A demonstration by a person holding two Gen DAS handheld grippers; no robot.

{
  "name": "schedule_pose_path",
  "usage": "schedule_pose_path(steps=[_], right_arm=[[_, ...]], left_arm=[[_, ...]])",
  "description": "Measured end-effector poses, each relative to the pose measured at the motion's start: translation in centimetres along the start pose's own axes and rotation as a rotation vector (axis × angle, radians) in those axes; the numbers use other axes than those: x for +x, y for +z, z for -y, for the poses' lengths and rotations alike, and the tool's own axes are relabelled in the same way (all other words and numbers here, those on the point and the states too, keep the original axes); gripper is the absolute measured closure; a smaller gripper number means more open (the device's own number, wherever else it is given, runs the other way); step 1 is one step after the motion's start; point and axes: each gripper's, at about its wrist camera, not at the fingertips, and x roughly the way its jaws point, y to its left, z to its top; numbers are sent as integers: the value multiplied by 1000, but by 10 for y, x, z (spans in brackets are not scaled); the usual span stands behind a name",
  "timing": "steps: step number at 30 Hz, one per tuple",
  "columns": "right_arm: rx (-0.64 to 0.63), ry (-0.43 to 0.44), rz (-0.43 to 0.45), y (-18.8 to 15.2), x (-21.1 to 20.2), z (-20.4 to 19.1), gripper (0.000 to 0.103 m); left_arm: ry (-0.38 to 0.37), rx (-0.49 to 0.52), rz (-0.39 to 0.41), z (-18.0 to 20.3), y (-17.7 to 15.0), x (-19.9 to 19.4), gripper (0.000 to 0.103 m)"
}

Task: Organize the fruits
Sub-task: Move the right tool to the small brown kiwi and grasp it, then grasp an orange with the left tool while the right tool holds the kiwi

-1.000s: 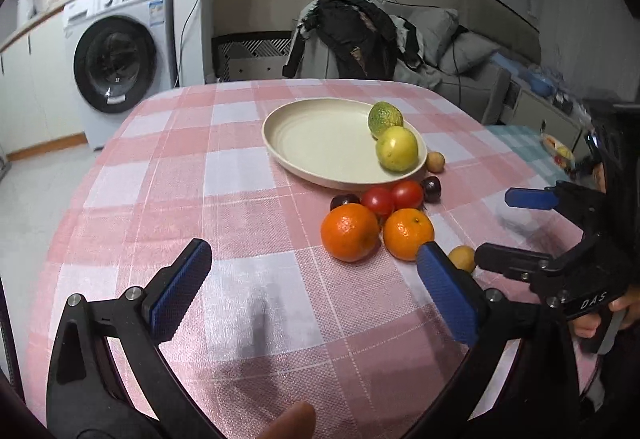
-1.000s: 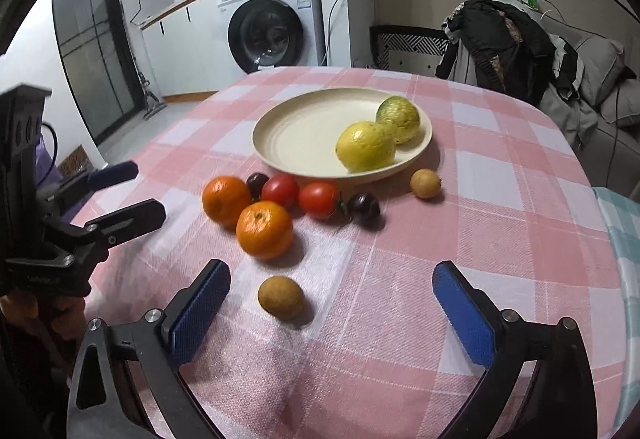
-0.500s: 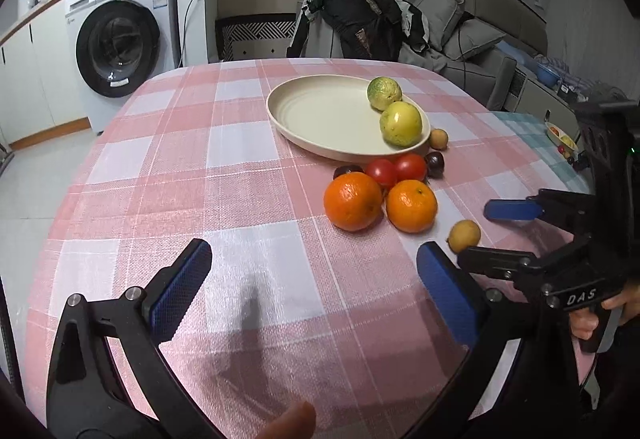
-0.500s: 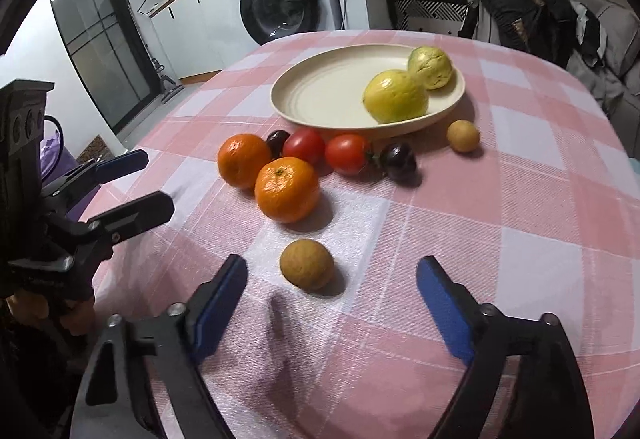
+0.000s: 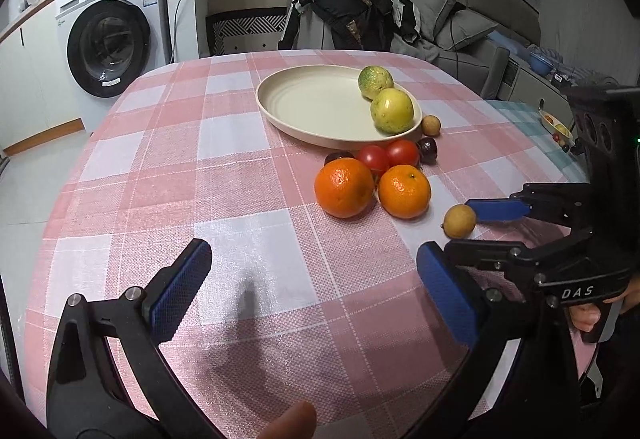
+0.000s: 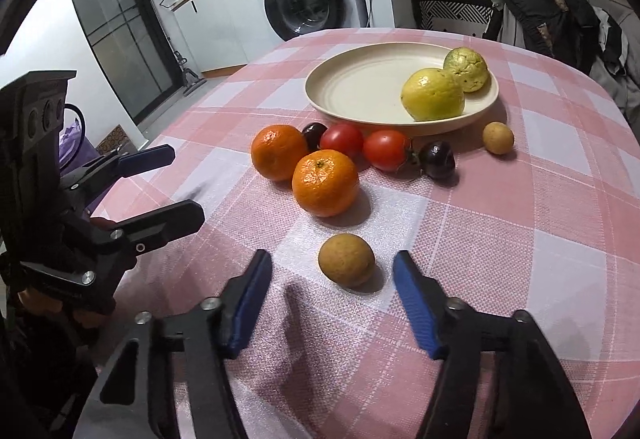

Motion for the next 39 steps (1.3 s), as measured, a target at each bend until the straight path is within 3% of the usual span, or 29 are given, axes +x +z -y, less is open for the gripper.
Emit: schedule_pose_path(steps=[4,8,19,24,32,39], right_arm=[[6,4,2,1,1,1,53],[15,-8,12,1,1,2,73],[73,-20,122,8,-20,14,74],[84,-12,127,9,-21,16,74],[85,-8,143,9,-34,18,74],[106,0,169,11,-49,25,74]], left_arm=[[-2,-1,2,-1,0,0,1],[-1,-3,-1,-1,0,0,1],[-10,-1,-30,0,2,8,1],[1,16,-64,6,10,22,11],[34,20,-112,8,31,52,12],[72,70,-150,15,39,74,24]])
